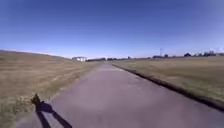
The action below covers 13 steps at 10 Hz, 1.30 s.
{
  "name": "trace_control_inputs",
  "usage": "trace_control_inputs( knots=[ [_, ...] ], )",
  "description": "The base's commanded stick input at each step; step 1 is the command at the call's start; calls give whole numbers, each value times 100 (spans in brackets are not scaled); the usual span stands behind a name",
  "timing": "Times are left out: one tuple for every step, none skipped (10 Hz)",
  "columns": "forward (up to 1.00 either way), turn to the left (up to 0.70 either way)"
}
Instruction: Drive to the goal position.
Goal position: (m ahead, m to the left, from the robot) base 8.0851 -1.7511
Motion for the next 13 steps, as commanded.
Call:
trace_control_inputs(
  knots=[
    [70,0],
    [70,0],
    [70,0],
    [70,0],
    [70,0],
    [70,0],
    [70,0],
    [70,0],
    [70,0],
    [70,0],
    [70,0],
    [70,0],
    [70,0]
  ],
)
